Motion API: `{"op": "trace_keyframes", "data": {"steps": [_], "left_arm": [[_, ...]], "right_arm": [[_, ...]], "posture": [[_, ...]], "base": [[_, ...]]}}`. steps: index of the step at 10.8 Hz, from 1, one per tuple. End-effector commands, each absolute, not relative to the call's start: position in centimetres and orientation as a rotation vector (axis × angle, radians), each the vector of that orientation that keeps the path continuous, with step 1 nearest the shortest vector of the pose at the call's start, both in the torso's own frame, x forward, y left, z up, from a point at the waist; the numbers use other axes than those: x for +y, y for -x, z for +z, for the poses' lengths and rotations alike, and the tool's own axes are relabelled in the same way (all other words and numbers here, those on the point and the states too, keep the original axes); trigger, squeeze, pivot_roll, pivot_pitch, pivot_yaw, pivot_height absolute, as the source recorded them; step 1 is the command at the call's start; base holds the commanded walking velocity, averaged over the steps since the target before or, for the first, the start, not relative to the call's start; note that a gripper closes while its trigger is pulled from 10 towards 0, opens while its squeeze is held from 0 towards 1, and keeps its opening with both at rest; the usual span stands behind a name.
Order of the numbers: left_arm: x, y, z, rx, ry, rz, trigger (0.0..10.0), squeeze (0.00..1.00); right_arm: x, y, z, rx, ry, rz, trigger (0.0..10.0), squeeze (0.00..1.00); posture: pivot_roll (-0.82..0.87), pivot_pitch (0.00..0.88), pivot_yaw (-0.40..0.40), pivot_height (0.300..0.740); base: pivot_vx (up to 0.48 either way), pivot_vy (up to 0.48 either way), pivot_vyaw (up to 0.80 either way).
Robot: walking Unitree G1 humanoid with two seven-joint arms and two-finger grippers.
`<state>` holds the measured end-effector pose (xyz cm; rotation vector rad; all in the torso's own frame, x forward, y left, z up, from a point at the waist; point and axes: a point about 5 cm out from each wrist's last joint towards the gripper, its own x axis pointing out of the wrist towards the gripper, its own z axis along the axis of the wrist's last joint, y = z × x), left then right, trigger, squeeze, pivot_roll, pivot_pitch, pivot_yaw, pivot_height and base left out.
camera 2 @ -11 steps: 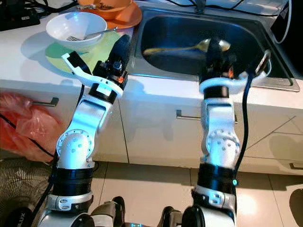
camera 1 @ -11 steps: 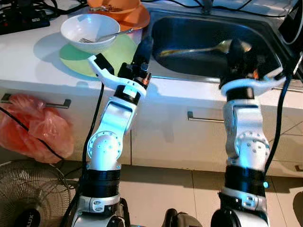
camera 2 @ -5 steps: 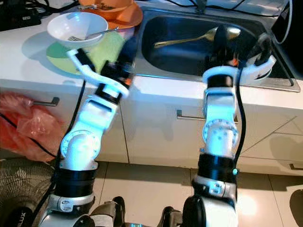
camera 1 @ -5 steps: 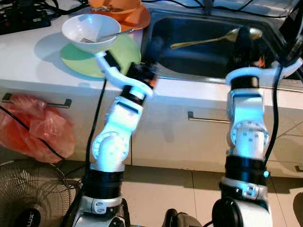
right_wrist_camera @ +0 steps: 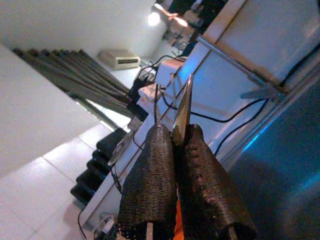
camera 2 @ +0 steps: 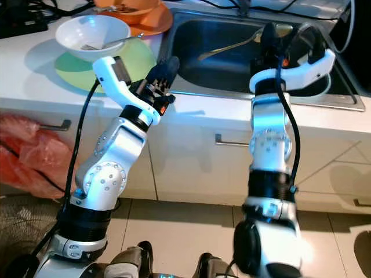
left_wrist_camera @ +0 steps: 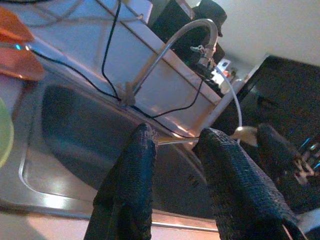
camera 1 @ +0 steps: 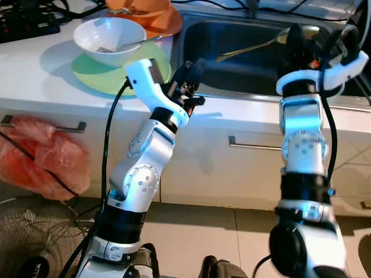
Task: Kitchen organization
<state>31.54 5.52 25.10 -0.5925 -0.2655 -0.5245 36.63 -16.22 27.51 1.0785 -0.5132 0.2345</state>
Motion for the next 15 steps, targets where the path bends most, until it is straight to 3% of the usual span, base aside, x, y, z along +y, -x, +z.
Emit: {"op": "trace_keyframes", "data": {"steps": [1, 7, 11, 15], "left_arm": [[4.9, -31.2, 25.5, -0.286, 0.559, -0.549, 10.0, 0.00], [5.0, -31.3, 25.1, -0.317, 0.418, -0.528, 10.0, 0.00], [5.4, -31.4, 24.3, -0.327, 0.224, -0.498, 10.0, 0.00], [8.1, -32.0, 24.0, -0.339, 0.069, -0.451, 10.0, 0.00]], "right_arm": [[-16.4, -36.8, 28.0, -0.534, -1.042, 0.245, 10.0, 0.00], [-16.2, -40.2, 27.9, -0.459, -0.701, 0.247, 10.0, 0.00], [-15.6, -41.4, 27.3, -0.394, -0.479, 0.255, 10.0, 0.00], [-16.1, -41.6, 26.1, -0.340, -0.387, 0.242, 10.0, 0.00]], "posture": [[0.11, 0.155, -0.066, 0.740], [0.12, 0.147, -0.067, 0.740], [0.14, 0.140, -0.067, 0.740], [0.14, 0.131, -0.064, 0.740]], "base": [[0.000, 0.000, 0.00], [0.000, 0.000, 0.00], [0.000, 0.000, 0.00], [0.000, 0.000, 0.00]]}}
